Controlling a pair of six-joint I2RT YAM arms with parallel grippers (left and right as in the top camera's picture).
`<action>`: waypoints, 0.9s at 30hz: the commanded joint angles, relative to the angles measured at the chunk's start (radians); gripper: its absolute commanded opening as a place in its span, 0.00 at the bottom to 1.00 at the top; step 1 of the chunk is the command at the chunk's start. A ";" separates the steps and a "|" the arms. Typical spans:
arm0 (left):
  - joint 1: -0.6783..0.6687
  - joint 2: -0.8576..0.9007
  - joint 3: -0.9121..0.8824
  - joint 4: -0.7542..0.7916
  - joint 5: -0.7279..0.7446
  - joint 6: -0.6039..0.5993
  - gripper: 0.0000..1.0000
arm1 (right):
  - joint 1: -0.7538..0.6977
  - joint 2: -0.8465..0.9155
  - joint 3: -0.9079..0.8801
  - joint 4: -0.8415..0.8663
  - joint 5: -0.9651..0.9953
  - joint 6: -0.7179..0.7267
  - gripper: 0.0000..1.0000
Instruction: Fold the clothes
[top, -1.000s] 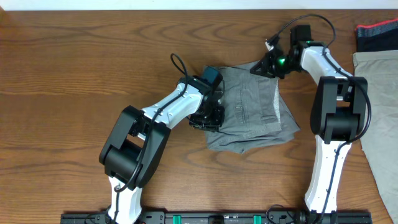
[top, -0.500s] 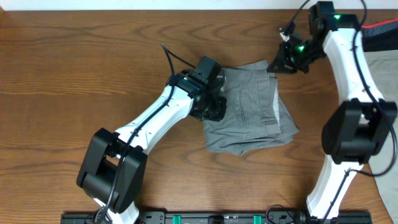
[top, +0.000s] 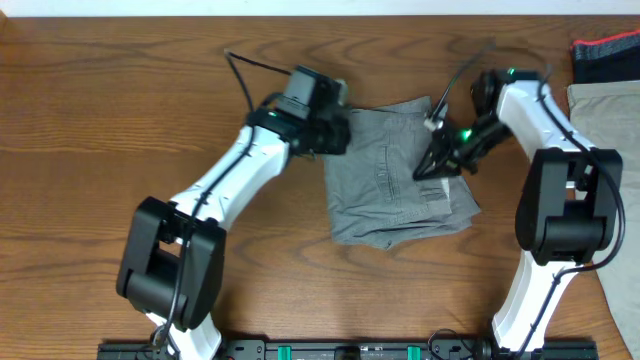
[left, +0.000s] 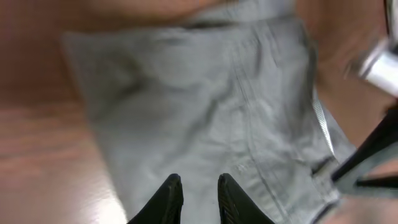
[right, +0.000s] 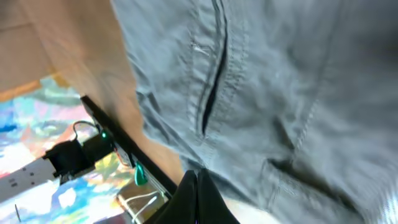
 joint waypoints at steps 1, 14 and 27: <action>0.018 0.021 -0.002 0.015 0.048 0.050 0.23 | 0.007 0.006 -0.093 0.053 -0.093 -0.024 0.01; 0.015 0.207 -0.002 0.215 0.239 0.041 0.22 | 0.007 0.006 -0.223 0.121 -0.092 -0.024 0.01; 0.100 0.295 -0.002 0.295 0.190 0.077 0.23 | -0.005 0.006 -0.300 0.152 0.089 0.072 0.01</action>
